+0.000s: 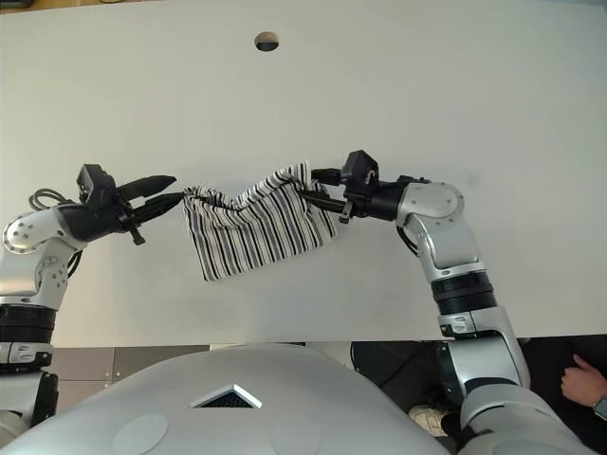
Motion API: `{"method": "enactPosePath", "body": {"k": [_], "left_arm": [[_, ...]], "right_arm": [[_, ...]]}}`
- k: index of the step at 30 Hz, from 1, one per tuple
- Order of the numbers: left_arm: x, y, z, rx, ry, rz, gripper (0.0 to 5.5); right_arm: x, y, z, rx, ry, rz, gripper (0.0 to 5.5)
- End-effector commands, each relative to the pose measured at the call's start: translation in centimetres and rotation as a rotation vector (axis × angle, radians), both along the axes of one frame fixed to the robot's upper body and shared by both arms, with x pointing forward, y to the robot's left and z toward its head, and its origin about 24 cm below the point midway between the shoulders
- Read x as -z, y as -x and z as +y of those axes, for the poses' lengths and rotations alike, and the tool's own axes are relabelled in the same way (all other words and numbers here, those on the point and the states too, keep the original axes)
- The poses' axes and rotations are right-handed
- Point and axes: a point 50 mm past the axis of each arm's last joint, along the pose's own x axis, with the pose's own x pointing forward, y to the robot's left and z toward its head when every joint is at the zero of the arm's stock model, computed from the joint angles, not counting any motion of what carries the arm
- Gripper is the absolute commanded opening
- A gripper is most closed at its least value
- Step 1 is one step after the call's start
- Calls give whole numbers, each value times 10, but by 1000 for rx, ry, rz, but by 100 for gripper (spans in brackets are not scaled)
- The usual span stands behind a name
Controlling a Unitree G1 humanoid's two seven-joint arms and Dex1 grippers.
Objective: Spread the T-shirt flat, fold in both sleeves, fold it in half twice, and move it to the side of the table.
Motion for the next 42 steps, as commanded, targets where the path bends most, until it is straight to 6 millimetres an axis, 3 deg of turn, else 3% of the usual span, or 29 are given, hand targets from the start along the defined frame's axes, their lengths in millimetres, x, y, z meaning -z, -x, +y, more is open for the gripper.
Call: {"method": "enactPosePath", "body": {"k": [1,3,7,10,13,17,20,22,25,28,32,35,37,40,42], "left_arm": [[0,-16,8,-129,-54,6,152],[-3,-27,13,-226,-47,-29,152],[-31,-51,14,-452,47,-250,152],[-53,-61,3,-535,131,-414,152],[-81,-73,-1,-708,225,-626,152],[-103,-80,-20,-782,270,-816,152],[-114,-86,-46,-757,339,-882,152],[-117,-90,-61,-740,366,-909,152],[-120,-95,-76,-746,396,-929,152],[-131,-101,-78,-809,469,-949,152],[-143,-101,-82,-808,538,-984,152],[-143,-99,-82,-806,548,-995,152],[-144,-99,-83,-809,545,-1002,152],[-156,-98,-85,-838,540,-1067,152],[-165,-96,-88,-867,536,-1116,152]], "right_arm": [[-18,-22,-7,145,20,-133,171],[-29,-27,-5,177,72,-345,171],[-38,-7,23,8,232,-852,171],[-30,17,43,-169,200,-1002,171],[-5,31,54,-312,261,-994,171],[34,24,51,-313,448,-894,171],[59,10,30,-209,664,-800,171],[58,-14,-1,9,789,-740,171],[38,-42,-56,386,901,-665,171],[26,-49,-106,654,1047,-613,171],[11,-53,-137,861,1189,-620,171],[-20,-66,-138,983,1244,-822,171],[-57,-76,-131,1111,1230,-1073,171],[-131,-75,-89,1286,1136,-1638,171],[-159,-71,-59,1345,975,-1808,171]]}}
